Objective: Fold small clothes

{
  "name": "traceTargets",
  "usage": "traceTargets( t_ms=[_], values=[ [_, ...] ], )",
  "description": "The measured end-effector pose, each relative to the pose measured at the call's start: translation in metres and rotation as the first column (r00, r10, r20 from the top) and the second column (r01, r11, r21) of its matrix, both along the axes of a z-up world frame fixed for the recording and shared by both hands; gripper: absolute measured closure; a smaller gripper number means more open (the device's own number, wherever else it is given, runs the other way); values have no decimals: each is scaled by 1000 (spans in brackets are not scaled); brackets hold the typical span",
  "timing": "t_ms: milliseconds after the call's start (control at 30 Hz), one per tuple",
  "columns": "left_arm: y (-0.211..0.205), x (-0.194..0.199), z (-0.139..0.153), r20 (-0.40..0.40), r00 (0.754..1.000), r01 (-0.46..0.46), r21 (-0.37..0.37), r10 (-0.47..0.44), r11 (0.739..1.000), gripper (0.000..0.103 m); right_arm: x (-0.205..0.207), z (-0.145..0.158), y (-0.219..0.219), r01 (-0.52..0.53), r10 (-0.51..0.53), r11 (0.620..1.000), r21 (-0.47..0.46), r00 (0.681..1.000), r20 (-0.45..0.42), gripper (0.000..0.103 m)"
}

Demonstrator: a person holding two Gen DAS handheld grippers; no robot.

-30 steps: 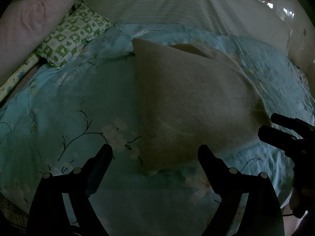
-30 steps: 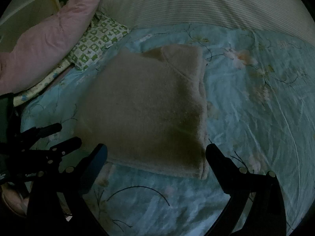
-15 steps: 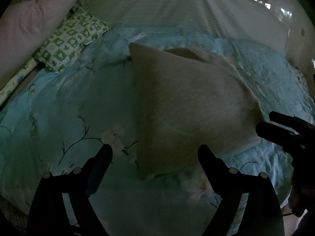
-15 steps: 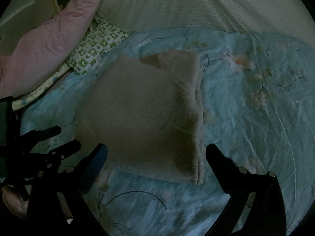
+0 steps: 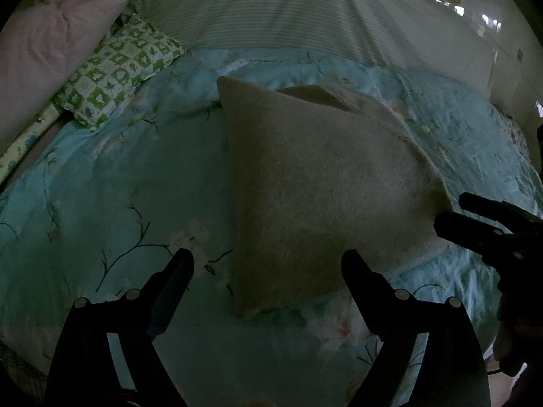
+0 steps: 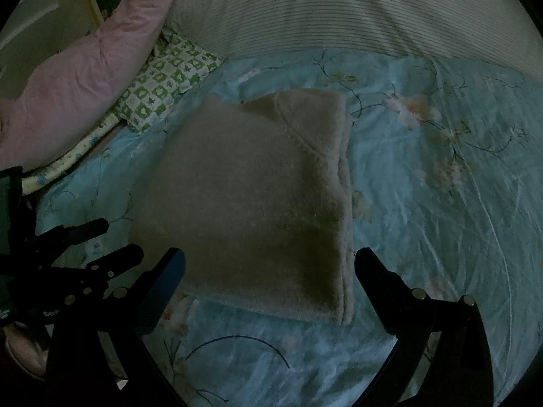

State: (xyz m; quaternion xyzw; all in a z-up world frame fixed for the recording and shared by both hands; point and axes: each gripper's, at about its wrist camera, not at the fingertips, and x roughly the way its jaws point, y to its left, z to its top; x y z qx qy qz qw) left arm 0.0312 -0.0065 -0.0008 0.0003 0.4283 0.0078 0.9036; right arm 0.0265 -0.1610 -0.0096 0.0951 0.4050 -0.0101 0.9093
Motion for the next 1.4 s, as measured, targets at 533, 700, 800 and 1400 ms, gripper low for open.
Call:
traceTargets(
  t_ms=[533, 700, 800, 1400],
  values=[
    [2, 5, 2, 6, 1000, 11, -7, -11, 1000, 14, 3, 5, 6, 6, -6, 1000, 4, 1000, 13, 3],
    [2, 6, 3, 10, 1000, 15, -9, -15, 1000, 13, 4, 6, 7, 8, -8, 1000, 6, 1000, 16, 3],
    [2, 7, 3, 12, 1000, 18, -7, -18, 1000, 14, 4, 6, 7, 8, -8, 1000, 6, 1000, 18, 3],
    [1, 7, 5, 16, 1000, 24, -5, -24, 1000, 13, 5, 6, 6, 10, -11, 1000, 9, 1000, 16, 3]
  ],
)
